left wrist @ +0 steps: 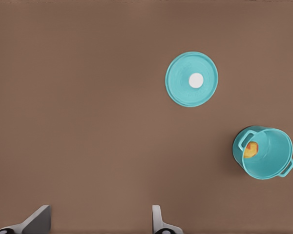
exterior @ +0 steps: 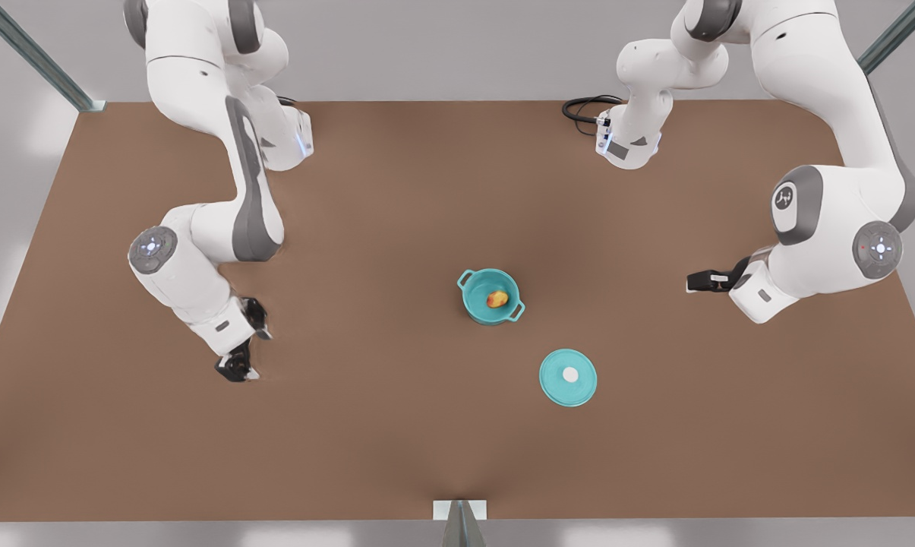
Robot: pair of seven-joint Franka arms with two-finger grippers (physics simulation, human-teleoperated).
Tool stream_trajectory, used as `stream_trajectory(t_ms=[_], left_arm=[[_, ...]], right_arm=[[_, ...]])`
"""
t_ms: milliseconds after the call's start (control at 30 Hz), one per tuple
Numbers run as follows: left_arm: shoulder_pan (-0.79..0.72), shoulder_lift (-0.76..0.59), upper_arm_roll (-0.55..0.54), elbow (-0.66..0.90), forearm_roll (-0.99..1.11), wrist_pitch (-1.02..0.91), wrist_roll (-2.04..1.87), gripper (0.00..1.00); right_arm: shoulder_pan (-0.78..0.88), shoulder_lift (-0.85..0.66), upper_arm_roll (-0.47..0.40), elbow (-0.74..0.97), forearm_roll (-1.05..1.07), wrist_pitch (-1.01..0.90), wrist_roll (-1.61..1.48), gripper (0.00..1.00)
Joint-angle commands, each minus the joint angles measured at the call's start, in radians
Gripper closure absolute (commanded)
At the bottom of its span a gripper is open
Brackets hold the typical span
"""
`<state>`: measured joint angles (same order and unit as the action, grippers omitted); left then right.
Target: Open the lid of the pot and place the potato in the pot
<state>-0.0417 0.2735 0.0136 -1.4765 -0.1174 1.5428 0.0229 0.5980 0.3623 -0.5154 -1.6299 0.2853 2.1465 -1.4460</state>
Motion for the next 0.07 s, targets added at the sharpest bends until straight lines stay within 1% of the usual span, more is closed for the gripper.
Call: stream_trajectory(t_ms=[0, 33], left_arm=[[-0.012, 0.000, 0.000, 0.002, -0.001, 0.019, -0.006, 0.00], [-0.012, 0.000, 0.000, 0.004, -0.002, 0.019, -0.011, 0.00]], right_arm=[[0.005, -0.013, -0.064, -0.001, -0.041, -0.365, 0.997, 0.00], [-0.010, -0.045, -0.091, 0.001, -0.061, -0.405, 1.202, 0.00]])
